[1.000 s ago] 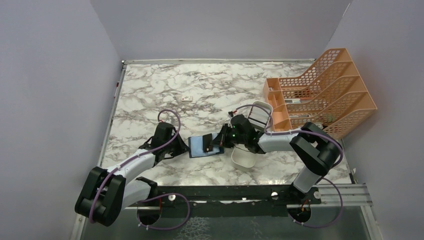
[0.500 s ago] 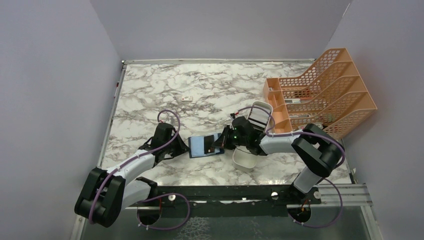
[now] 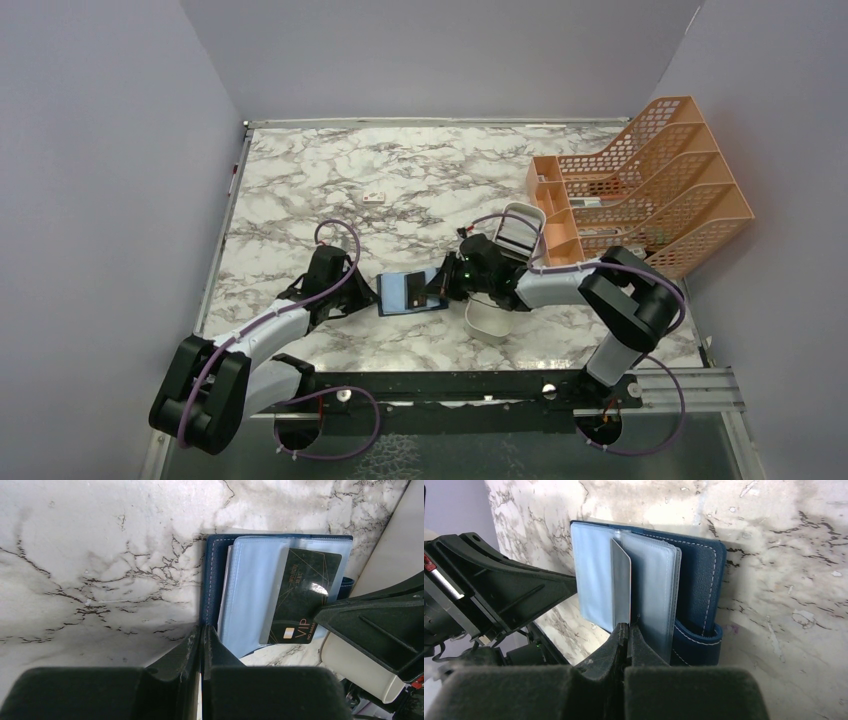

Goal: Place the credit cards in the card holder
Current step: Insert the credit card into the card holder, then pick up the credit card from the storage box.

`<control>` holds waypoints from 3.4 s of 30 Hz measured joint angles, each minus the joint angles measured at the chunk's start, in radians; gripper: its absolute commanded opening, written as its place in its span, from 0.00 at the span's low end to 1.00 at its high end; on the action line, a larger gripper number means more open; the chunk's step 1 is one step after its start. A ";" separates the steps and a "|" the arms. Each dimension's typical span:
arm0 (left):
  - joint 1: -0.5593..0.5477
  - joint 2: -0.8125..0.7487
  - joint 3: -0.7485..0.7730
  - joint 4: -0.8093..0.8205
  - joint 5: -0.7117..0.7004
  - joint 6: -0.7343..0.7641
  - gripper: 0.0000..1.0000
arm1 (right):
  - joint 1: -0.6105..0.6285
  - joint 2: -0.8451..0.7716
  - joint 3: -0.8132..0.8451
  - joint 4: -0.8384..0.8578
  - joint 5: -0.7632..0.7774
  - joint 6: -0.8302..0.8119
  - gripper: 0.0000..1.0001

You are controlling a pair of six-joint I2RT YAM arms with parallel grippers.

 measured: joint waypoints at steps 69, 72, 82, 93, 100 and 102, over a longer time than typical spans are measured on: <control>-0.154 0.004 0.180 -0.047 0.021 0.007 0.34 | 0.042 -0.325 0.330 -0.726 0.429 -1.099 0.56; -0.184 0.037 0.179 -0.021 0.027 -0.008 0.33 | 0.006 -0.414 0.245 -0.729 0.451 -1.220 0.56; -0.201 0.171 0.122 0.097 0.070 -0.055 0.32 | -0.137 -0.453 0.210 -0.737 0.423 -1.437 0.52; -0.203 0.179 0.126 0.080 0.012 -0.057 0.32 | -0.240 -0.331 0.167 -0.665 0.484 -1.562 0.57; -0.169 0.136 0.139 -0.009 -0.084 -0.033 0.32 | -0.254 -0.271 0.156 -0.619 0.502 -1.588 0.57; -0.153 0.122 0.139 -0.030 -0.102 -0.024 0.32 | -0.254 -0.266 0.153 -0.609 0.500 -1.590 0.57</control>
